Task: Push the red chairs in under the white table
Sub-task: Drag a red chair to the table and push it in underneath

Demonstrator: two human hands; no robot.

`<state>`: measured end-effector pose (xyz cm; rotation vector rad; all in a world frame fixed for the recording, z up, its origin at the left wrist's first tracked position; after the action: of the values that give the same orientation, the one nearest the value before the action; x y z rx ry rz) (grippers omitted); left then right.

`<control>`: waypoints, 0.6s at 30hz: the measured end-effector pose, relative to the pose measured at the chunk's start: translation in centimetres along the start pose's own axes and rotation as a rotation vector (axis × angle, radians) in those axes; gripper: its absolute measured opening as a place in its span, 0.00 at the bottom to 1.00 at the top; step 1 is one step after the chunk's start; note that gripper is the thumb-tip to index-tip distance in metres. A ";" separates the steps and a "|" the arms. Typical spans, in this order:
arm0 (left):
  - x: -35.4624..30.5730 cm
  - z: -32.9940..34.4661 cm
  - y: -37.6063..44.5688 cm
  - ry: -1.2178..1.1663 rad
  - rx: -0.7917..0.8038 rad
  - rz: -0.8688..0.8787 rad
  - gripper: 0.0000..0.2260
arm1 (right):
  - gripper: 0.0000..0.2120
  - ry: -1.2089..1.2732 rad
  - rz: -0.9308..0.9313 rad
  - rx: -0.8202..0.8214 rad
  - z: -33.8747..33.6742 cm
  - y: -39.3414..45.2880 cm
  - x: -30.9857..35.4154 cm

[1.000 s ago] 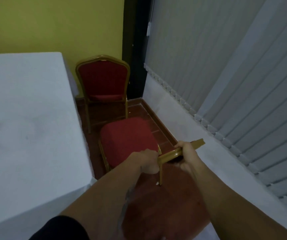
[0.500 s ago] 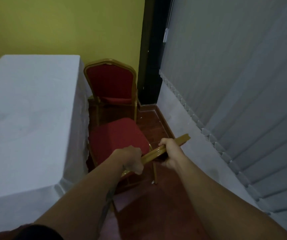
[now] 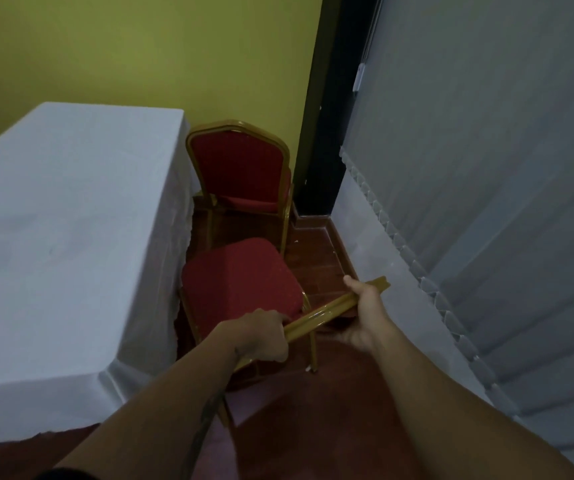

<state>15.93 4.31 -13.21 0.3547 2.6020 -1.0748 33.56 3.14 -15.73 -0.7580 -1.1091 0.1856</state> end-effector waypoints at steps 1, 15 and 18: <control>0.2 0.1 0.0 -0.002 -0.009 -0.007 0.32 | 0.18 -0.002 0.001 -0.008 -0.1 0.2 0.3; 0.2 2.5 -1.1 -0.227 -0.187 -0.277 0.16 | 0.31 -0.044 0.054 0.152 -1.6 1.2 0.9; -1.8 4.0 -2.2 -0.295 -0.261 -0.385 0.15 | 0.31 -0.102 0.063 0.193 -3.2 1.3 2.0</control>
<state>17.54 -0.25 -13.84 -0.3525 2.5467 -0.8013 37.47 3.60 -15.81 -0.6168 -1.1459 0.3826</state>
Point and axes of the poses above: each hand's wrist, its own y-axis towards the middle knuckle, its own z-axis out of the palm, x = y × z, the point moved 8 cm from there along y, towards the middle knuckle, and after that the axes turned 6 degrees about -z, right-handed, at the moved point
